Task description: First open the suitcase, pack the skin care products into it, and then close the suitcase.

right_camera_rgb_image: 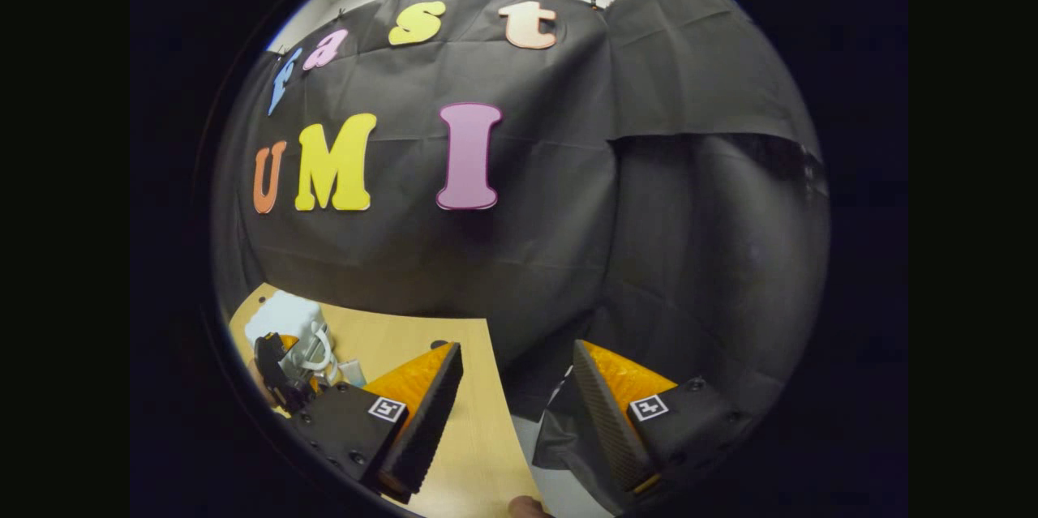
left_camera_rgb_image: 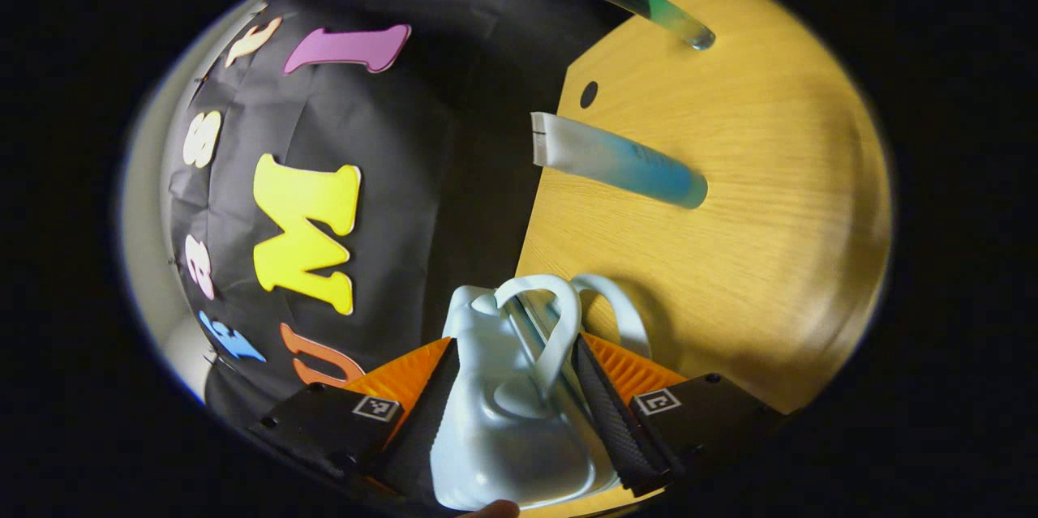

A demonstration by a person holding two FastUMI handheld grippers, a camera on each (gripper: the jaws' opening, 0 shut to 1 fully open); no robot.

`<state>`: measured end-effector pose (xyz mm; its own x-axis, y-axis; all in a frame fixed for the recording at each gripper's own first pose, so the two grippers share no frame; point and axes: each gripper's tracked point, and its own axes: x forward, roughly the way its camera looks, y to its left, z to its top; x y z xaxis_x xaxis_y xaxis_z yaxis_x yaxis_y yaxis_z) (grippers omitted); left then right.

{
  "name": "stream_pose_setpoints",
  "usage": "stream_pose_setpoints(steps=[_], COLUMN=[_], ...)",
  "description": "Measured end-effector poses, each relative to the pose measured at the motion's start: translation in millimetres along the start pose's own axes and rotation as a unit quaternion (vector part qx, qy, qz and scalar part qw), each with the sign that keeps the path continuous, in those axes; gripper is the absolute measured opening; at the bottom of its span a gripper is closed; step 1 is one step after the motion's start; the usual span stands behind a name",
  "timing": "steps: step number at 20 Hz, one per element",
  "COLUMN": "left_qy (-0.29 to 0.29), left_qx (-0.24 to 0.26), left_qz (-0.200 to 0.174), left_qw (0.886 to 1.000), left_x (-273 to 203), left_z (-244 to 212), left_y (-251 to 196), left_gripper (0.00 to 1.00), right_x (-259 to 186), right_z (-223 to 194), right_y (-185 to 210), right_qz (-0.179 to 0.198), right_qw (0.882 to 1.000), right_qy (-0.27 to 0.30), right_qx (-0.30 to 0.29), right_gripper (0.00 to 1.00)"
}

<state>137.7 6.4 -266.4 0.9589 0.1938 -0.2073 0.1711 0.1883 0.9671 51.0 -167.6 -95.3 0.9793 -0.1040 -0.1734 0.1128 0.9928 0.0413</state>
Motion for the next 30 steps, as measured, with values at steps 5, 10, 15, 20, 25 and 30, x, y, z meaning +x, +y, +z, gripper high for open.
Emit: stream_pose_setpoints(steps=[5, 10, 15, 20, 25, 30], left_qy=[0.032, 0.047, 0.019, -0.017, -0.035, -0.041], left_qx=[0.081, 0.088, 0.006, -0.094, -0.186, -0.249], left_qz=[-0.042, -0.052, -0.043, -0.015, 0.029, 0.045], left_qw=[0.995, 0.994, 0.999, 0.995, 0.981, 0.967], left_x=[9, 5, -13, -34, -45, -36], left_z=[-4, -4, -8, -42, -124, -220], left_y=[-18, -17, 19, 100, 179, 212], left_gripper=[0.46, 0.10, 0.03, 0.03, 0.03, 0.02], right_x=[17, 8, -5, -20, -46, -75], right_z=[-15, -4, 11, 32, 48, 58], right_y=[-3, 13, 38, 79, 154, 223], right_qz=[0.022, 0.032, 0.014, -0.025, -0.037, -0.045], right_qw=[1.000, 0.999, 1.000, 0.999, 0.998, 0.997], right_qy=[0.013, 0.002, -0.014, -0.030, -0.047, -0.058], right_qx=[0.017, 0.010, -0.002, 0.005, -0.003, -0.005], right_gripper=[0.81, 0.81, 0.81, 0.81, 0.81, 0.81])
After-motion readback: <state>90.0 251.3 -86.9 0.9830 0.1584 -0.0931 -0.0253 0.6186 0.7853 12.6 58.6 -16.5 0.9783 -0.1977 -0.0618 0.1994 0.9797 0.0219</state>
